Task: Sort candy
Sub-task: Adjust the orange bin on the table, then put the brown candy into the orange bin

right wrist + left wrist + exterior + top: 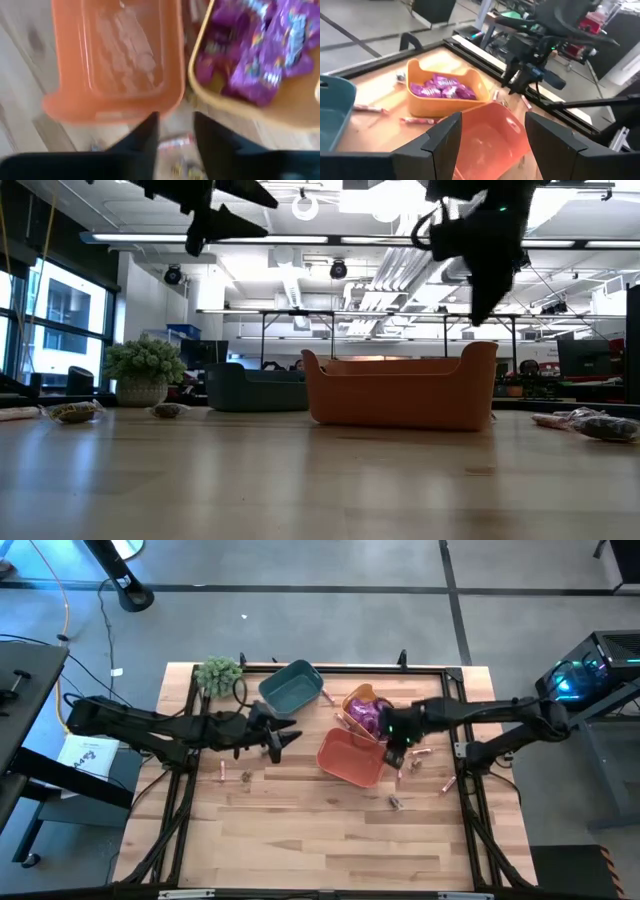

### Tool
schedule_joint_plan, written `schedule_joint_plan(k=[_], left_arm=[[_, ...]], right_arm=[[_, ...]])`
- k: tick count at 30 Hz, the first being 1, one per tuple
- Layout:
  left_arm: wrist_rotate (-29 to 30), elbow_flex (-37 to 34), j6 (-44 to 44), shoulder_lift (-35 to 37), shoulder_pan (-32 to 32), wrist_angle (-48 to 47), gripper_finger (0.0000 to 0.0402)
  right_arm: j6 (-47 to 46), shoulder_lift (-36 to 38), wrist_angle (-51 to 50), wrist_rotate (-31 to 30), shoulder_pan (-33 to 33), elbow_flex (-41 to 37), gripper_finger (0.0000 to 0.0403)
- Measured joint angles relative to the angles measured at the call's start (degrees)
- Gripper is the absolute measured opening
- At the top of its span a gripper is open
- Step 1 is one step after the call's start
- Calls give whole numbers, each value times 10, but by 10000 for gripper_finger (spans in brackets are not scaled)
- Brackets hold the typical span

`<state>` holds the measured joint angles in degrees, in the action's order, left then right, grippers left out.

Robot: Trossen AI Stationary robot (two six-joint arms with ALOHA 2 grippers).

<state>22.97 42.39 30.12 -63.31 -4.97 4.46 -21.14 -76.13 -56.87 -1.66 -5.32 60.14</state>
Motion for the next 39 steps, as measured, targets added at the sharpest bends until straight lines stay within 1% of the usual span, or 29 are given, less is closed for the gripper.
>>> schedule_joint_plan(k=[2,3,4,7,9,12,14,19,23,27,29,31,33,34,39], left_arm=[[-2,0,-4,-5,0,0,209],[-2,0,-13,-5,0,0,209],[0,0,-24,-5,0,0,209],[8,0,-58,-1,1,1,209],[31,0,-77,4,4,2,209],[72,0,-92,13,13,0,209],[88,0,-92,20,21,1,209],[92,0,-93,34,30,1,209],[92,0,-94,35,31,-2,209],[92,0,-94,35,31,-4,209],[92,0,-94,35,31,-5,209],[92,0,-94,35,31,-4,209],[92,0,-94,35,31,-5,209],[92,0,-94,35,31,-4,209],[92,0,-92,35,31,-5,209]], right_arm=[[-24,0,-21,-16,35,0,43],[-33,0,-29,-21,50,0,23],[-46,0,-36,-28,63,0,15],[-93,0,-45,-57,89,-15,10],[-119,0,-38,-68,96,-40,3],[-159,0,31,-69,95,-89,2],[-178,-1,75,-69,95,-117,1],[-213,-1,178,-74,91,-156,1],[-215,-7,281,-74,91,-167,0],[-219,-39,393,-67,91,-167,0],[-209,-58,440,-59,91,-157,0],[-190,-71,460,-51,91,-137,0],[-173,-74,442,-41,91,-106,0],[-162,-71,413,-41,91,-87,0],[-95,-65,176,-48,107,6,3]])
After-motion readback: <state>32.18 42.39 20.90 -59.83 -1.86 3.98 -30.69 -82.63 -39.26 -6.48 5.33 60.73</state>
